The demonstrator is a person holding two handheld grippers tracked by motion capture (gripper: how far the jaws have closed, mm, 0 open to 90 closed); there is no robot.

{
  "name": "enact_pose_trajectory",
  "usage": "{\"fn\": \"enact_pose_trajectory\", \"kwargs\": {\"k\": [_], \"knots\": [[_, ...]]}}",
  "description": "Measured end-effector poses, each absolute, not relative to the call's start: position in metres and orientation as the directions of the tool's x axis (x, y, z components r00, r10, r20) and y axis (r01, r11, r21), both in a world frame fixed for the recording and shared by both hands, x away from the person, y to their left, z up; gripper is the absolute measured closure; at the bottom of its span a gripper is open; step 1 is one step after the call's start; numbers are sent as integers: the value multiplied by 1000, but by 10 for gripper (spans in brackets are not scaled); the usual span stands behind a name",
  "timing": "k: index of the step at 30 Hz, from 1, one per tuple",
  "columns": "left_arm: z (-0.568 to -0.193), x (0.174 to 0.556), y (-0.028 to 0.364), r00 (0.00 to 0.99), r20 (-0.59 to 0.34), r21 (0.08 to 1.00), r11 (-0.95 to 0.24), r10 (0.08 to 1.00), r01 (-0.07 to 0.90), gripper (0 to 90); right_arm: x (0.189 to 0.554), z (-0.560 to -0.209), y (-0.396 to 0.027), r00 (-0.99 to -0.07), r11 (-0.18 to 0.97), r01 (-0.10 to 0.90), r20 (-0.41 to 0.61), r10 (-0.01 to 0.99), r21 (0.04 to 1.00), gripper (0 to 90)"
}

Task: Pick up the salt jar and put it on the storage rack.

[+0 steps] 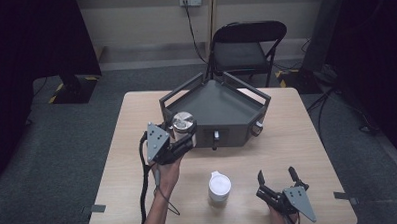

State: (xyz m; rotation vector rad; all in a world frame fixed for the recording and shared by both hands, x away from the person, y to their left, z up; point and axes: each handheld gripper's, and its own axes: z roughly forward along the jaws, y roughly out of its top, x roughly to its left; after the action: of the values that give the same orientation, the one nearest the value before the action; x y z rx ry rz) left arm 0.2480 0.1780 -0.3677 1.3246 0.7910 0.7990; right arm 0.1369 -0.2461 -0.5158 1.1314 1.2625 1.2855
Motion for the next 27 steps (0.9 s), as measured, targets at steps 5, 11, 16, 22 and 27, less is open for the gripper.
{"fn": "enact_pose_trajectory", "kwargs": {"k": [5, 11, 16, 22, 27], "knots": [[-357, 266, 174, 489, -45, 998, 63, 871, -21, 348, 137, -516, -246, -94, 10, -31, -13, 996, 999, 0], [-341, 291, 166, 461, -66, 998, 63, 885, 22, 347, 137, -516, -246, -93, 11, -30, -13, 996, 999, 0], [-336, 306, 156, 431, -76, 997, 63, 899, 45, 347, 137, -516, -246, -94, 11, -30, -13, 995, 999, 0], [-333, 316, 151, 406, -95, 995, 78, 909, 59, 347, 137, -516, -246, -97, 11, -31, -14, 995, 999, 0], [-339, 323, 136, 393, -58, 998, 45, 918, 43, 347, 137, -516, -247, -99, 11, -31, -14, 995, 999, 0]]}}
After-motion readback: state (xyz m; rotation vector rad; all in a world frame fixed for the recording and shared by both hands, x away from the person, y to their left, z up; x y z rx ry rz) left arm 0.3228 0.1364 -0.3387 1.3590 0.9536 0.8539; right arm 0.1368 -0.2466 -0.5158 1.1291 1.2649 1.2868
